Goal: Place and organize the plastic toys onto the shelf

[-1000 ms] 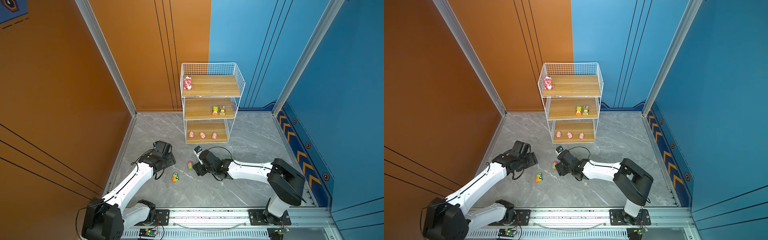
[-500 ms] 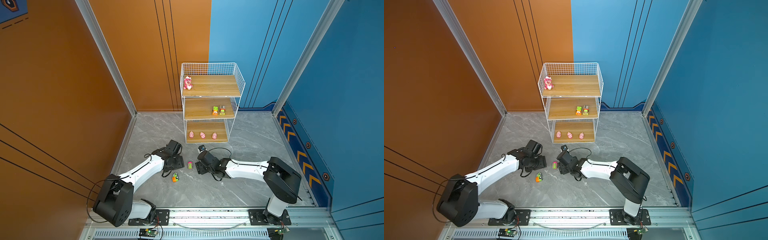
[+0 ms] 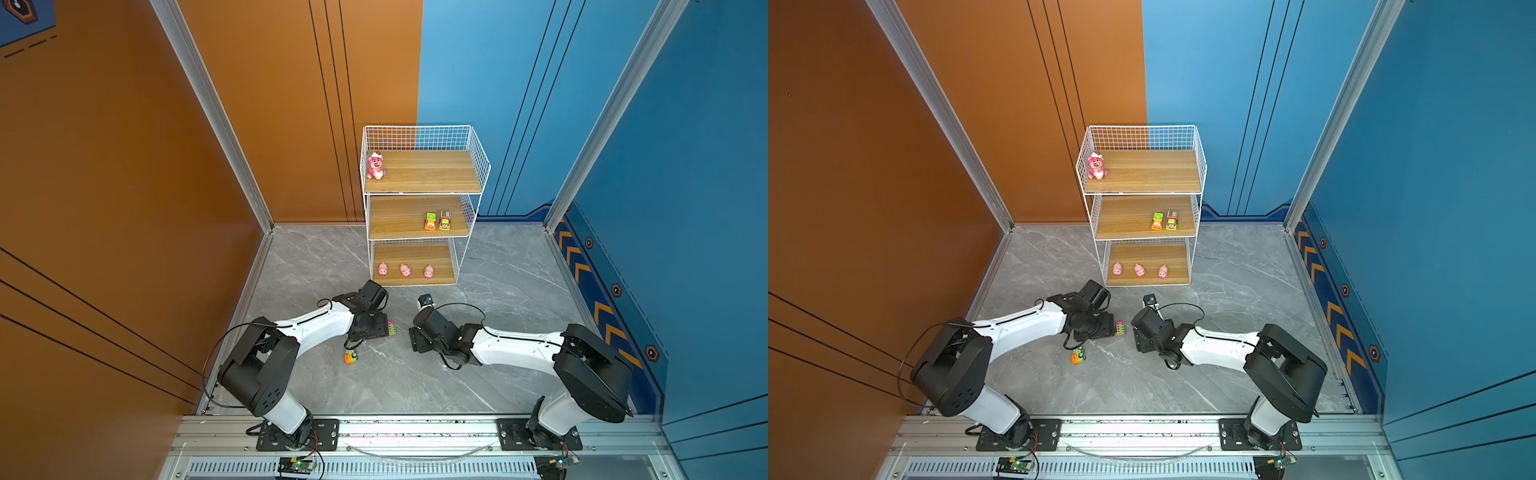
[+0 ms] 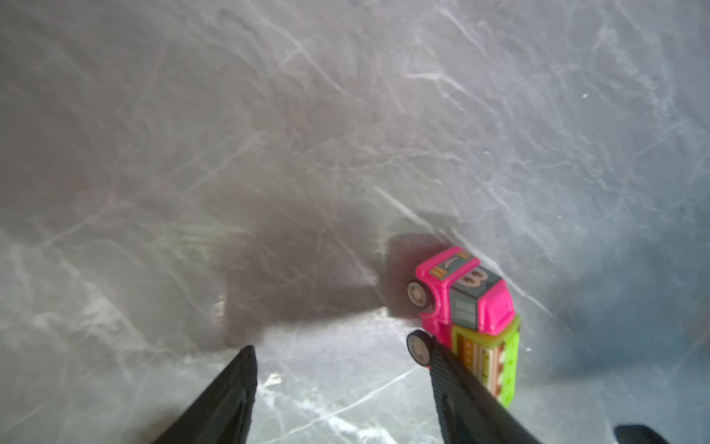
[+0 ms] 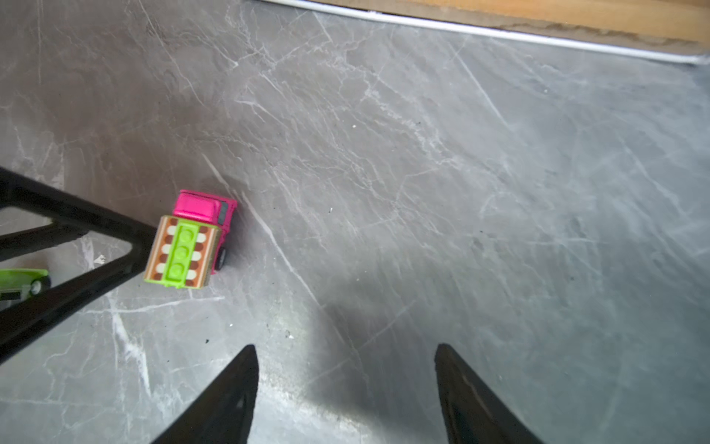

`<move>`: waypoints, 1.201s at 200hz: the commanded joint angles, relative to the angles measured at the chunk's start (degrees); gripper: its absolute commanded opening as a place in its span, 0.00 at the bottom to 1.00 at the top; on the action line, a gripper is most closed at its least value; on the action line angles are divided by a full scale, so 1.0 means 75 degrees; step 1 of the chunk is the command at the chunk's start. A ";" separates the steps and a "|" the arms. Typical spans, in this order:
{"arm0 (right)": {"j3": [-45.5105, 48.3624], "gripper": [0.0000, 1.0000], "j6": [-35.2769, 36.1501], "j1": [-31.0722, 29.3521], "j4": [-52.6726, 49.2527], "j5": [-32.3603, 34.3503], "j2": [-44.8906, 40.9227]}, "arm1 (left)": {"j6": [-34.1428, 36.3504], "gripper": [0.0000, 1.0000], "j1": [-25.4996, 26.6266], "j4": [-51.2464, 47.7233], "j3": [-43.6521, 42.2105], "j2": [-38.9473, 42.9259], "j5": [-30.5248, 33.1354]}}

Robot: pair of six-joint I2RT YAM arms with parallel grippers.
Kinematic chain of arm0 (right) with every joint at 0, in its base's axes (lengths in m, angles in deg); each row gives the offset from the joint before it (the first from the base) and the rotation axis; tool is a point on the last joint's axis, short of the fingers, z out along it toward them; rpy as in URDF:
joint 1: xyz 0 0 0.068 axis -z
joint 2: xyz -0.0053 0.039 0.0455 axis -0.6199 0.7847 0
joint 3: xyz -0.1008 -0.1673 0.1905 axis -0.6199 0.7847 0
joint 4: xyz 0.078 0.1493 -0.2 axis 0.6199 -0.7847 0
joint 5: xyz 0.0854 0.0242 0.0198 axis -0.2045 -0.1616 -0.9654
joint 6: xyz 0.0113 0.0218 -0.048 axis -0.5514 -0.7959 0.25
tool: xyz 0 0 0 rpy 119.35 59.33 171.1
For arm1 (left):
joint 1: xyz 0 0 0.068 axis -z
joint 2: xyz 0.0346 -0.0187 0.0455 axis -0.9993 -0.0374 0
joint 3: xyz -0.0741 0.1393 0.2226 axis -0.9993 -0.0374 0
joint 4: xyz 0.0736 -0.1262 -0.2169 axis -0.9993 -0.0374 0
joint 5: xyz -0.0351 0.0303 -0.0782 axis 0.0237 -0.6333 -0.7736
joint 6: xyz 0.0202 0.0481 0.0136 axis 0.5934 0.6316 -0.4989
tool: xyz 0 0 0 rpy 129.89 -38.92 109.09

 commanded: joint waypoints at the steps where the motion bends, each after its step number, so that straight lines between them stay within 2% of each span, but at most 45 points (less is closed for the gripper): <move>1: 0.0344 0.73 -0.0134 0.0079 -0.0010 0.0293 -0.0422 | -0.0185 0.72 0.0199 0.0356 0.0364 -0.0465 -0.0243; 53: 0.0867 0.73 -0.0020 0.0209 0.0041 0.0354 -0.1071 | -0.0094 0.71 0.0307 0.0385 0.1199 -0.1081 -0.0307; 86: 0.0952 0.73 0.0158 0.0348 0.0244 0.0252 -0.1104 | -0.0069 0.70 0.0322 0.0374 0.1151 -0.0964 -0.0275; 155: 0.0478 0.73 0.0406 0.0683 0.0524 0.0269 -0.0134 | 0.0139 0.70 0.0145 0.0372 0.1357 -0.1385 -0.0257; 240: -0.0081 0.72 0.0473 0.0607 0.1148 0.0326 0.0940 | 0.0385 0.70 -0.0042 0.0367 0.1751 -0.1916 -0.0181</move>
